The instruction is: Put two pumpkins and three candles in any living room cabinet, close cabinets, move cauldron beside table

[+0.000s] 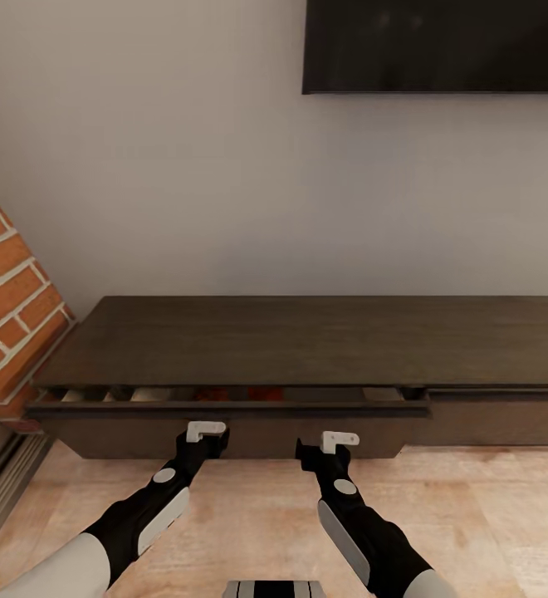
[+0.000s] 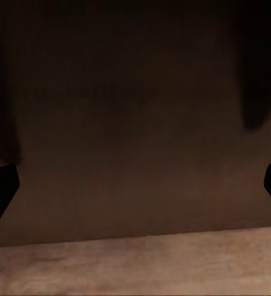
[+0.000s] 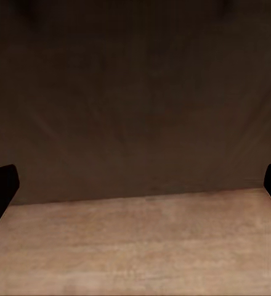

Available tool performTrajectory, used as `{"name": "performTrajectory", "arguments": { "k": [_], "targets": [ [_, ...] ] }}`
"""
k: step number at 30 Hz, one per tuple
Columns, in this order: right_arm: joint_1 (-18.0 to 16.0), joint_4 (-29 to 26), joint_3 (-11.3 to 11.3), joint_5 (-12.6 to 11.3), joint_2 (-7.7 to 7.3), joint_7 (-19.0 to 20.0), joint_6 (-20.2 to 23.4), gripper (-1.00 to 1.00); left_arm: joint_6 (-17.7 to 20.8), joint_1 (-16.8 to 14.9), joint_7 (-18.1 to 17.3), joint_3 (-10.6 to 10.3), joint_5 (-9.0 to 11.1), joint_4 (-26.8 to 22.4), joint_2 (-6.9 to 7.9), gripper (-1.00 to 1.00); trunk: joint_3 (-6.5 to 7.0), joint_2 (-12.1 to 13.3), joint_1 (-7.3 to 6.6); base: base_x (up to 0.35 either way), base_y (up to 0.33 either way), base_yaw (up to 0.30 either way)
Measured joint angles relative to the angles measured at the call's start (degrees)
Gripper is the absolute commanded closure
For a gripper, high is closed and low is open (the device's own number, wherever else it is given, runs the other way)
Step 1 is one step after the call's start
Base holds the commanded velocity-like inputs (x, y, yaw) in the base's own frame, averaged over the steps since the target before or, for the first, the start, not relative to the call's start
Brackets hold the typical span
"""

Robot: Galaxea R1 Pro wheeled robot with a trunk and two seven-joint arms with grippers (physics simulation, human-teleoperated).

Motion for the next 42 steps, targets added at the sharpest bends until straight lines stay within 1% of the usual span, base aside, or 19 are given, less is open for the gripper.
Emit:
{"name": "performTrajectory", "arguments": {
  "k": [6, 12, 20, 28, 37, 42],
  "targets": [
    [0.00, 0.00, 0.00, 0.00, 0.00, 0.00, 0.00, -1.00, -0.04, 0.00, 0.02, 0.23, -0.71, -0.12, -0.06, -1.00, 0.00, 0.00, 0.03, 0.134, 0.000, 0.000],
    [0.00, 0.00, 0.00, 0.00, 0.00, 0.02, 0.00, -1.00, -0.10, 0.00, 0.03, 0.28, -0.77, -0.17, -0.06, -1.00, 0.00, 0.00, 0.05, -0.193, 0.000, 0.000],
    [0.00, 0.00, 0.00, -0.01, 0.00, 0.00, 0.00, -1.00, -0.12, 0.00, 0.11, 0.29, -0.77, -0.18, -0.06, -1.00, 0.01, 0.00, 0.03, -0.041, 0.000, 0.000],
    [0.00, 0.00, 0.00, -0.07, 0.00, 0.03, 0.00, -1.00, -0.11, 0.00, 0.12, 0.27, -0.77, -0.18, -0.06, -1.00, 0.01, 0.00, 0.01, 0.179, 0.000, 0.000],
    [0.00, 0.00, 0.00, -0.08, 0.00, 0.02, 0.00, -1.00, -0.13, 0.01, 0.09, 0.26, -0.70, -0.17, -0.07, -1.00, 0.00, 0.00, 0.02, 0.090, 0.000, 0.000],
    [0.00, 0.00, 0.00, -0.08, 0.00, 0.02, 0.00, -1.00, -0.28, 0.04, 0.11, 0.17, -0.77, -0.22, -0.04, -1.00, 0.00, 0.00, 0.05, -0.147, 0.000, 0.000]
  ]
}}
